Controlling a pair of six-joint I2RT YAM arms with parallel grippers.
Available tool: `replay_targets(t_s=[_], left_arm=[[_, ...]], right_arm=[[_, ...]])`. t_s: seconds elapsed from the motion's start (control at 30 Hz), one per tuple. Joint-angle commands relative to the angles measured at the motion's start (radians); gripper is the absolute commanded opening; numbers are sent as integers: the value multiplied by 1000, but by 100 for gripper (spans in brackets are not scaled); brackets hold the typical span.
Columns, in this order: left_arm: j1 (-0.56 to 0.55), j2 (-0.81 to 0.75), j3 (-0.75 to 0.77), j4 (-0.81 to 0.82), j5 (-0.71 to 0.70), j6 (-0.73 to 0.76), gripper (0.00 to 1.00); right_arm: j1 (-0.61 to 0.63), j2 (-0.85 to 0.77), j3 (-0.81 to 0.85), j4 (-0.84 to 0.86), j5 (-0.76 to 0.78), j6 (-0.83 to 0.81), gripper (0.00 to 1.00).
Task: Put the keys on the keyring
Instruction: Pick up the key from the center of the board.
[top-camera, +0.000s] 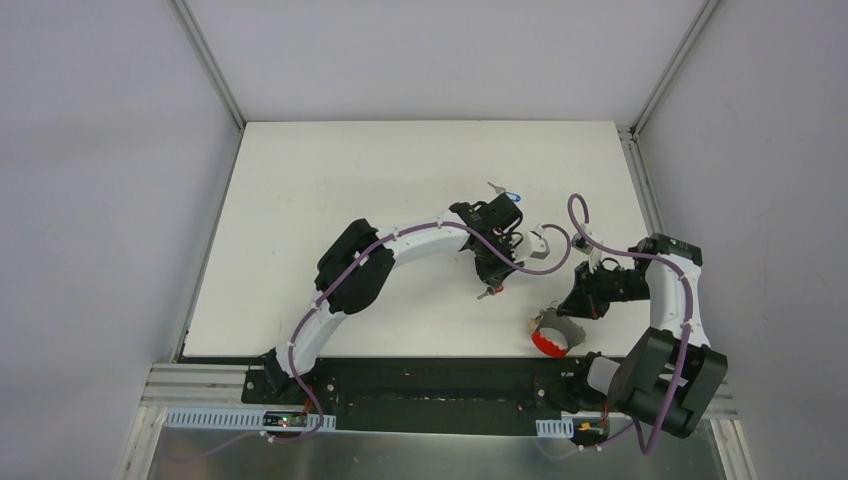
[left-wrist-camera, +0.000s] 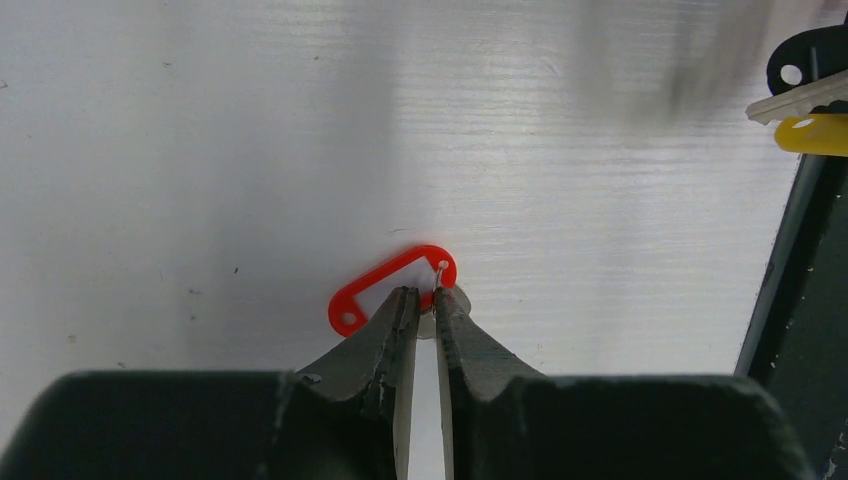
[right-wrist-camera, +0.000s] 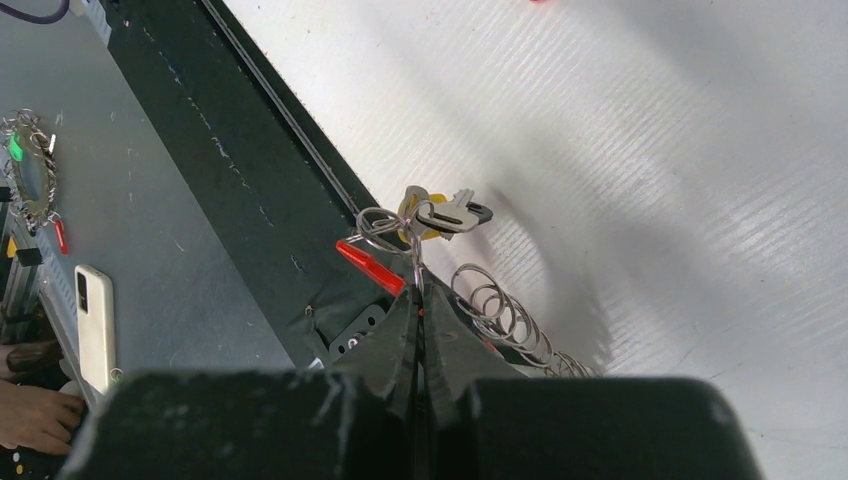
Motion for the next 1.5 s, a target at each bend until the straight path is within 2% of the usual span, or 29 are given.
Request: replay_targets(t_s=[0.0,0.7,0.97,1.23,1.47], left_arm=[[-6,-16,20,-29,49,-8,14],[-7,-3,2,-14,43,-6,10],[-6,-3,3,-11,53,-18,0],[24,-88,-34,8,98,-50,0],[77,-213,-127,36,126,-64,0]], right_arm=[[-10,8,2,-37,-20,-40,0],[-19,19,-4,-37,-23,-46,0],[-21,22,-5,-37,-25,-51,0],[-21,18,5,-38,-41,-53,0],[-21,22,59,-74,-99,-67,0]])
